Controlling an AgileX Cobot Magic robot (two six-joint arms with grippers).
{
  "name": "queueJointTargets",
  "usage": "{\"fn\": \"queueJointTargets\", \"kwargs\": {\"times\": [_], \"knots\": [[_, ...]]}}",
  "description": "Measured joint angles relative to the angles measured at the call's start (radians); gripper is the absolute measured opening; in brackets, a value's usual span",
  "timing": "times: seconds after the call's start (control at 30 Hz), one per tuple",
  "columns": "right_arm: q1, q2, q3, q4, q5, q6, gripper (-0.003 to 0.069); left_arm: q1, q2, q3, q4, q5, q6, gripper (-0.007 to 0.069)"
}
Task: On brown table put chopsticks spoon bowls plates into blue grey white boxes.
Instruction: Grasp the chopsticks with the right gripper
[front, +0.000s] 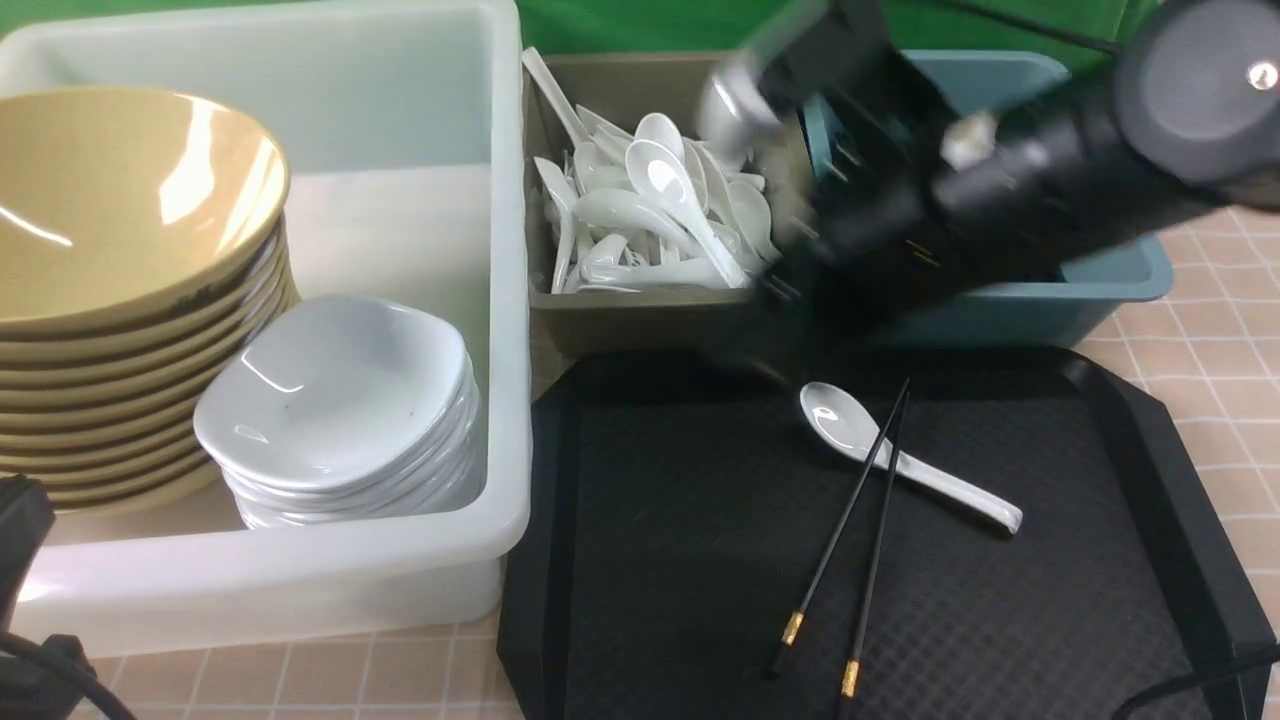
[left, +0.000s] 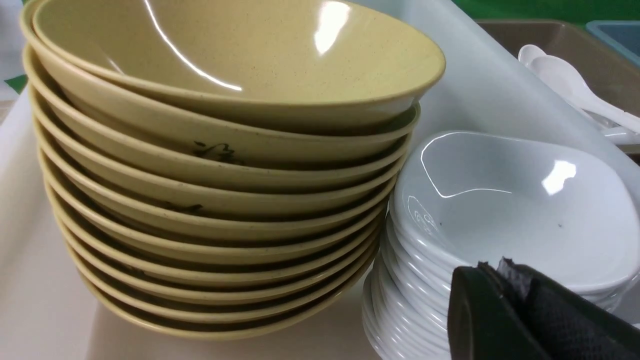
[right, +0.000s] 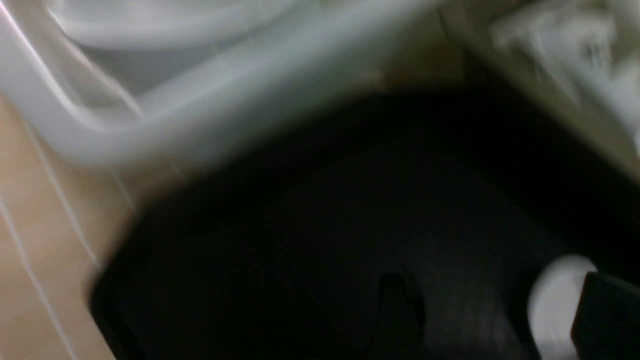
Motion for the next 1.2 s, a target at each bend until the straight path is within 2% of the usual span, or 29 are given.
{"fn": "queueJointTargets", "kwargs": {"times": [0.07,0.1,0.17,0.3,0.5,0.6,0.63,0.77,0.8,1.03,1.2], "knots": [[-0.061,0.016,0.068,-0.168,0.061,0.091,0.0462,0.0,0.0,0.0,0.0,-0.001,0.0,0.0001],[-0.061,0.018,0.076,-0.179,0.062,0.091,0.0461,0.0,0.0,0.0,0.0,-0.001,0.0,0.0001],[-0.14,0.055,0.164,-0.258,0.005,0.133,0.0444,0.0,0.0,0.0,-0.001,-0.002,0.0,0.0001],[-0.17,0.124,0.224,-0.269,-0.14,0.138,0.0441,0.0,0.0,0.0,-0.001,-0.002,0.0,0.0001],[-0.157,0.205,0.224,-0.262,-0.24,0.138,0.0438,0.0,0.0,0.0,-0.001,-0.002,0.0,0.0001],[-0.157,0.245,0.223,-0.258,-0.267,0.131,0.039,0.0,0.0,0.0,-0.001,-0.001,0.0,0.0001],[-0.157,0.245,0.223,-0.258,-0.267,0.13,0.0384,0.0,0.0,0.0,-0.001,-0.001,0.0,0.0001],[-0.152,0.246,0.219,-0.247,-0.229,0.126,0.0188,0.0,0.0,0.0,-0.001,0.002,0.0,0.0001],[-0.152,0.246,0.219,-0.247,-0.225,0.126,0.0174,0.0,0.0,0.0,-0.001,0.004,0.0,0.0001],[-0.152,0.164,0.224,-0.261,-0.032,0.126,0.0175,0.0,0.0,0.0,-0.001,0.006,0.0,0.0001],[-0.152,0.083,0.224,-0.279,-0.009,0.126,0.0175,0.0,0.0,0.0,-0.001,0.006,0.0,0.0001]]}}
